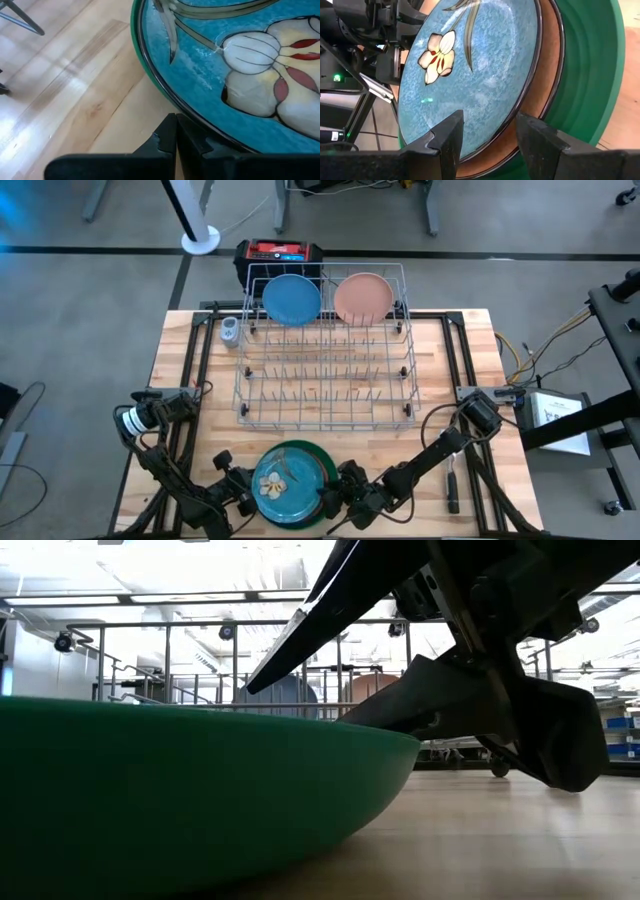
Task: Sort dishes
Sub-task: Put the blue floral plate into the dish rack
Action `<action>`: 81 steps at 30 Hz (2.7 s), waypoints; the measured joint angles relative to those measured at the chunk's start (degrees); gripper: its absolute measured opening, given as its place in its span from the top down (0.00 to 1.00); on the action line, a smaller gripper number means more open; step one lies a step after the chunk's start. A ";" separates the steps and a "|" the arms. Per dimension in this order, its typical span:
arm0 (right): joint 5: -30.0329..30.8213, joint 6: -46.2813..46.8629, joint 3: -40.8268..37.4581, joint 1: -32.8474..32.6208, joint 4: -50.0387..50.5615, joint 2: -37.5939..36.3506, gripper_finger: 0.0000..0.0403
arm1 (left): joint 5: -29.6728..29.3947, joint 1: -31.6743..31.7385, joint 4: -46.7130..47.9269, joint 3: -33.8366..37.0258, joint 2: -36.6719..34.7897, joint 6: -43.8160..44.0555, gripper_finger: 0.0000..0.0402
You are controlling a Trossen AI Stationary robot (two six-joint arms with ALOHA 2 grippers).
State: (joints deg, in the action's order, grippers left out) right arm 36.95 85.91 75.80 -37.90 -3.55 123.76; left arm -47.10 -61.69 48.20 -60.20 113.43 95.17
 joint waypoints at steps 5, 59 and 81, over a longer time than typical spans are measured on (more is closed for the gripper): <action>0.12 -0.57 -0.01 0.22 -0.11 0.00 0.58 | 0.11 -0.02 0.23 -0.97 0.00 -0.71 1.00; 0.67 -12.70 0.58 4.64 -5.37 -0.37 0.93 | -4.66 5.62 -2.83 -1.88 -0.11 -6.00 1.00; 1.11 -12.52 0.52 5.15 -3.41 -0.57 0.93 | 2.54 5.53 -1.34 -2.06 -0.88 -6.62 1.00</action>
State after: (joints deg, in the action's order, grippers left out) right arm 38.06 73.38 76.31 -32.76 -6.96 123.20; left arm -44.56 -56.16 46.86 -62.26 112.55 88.55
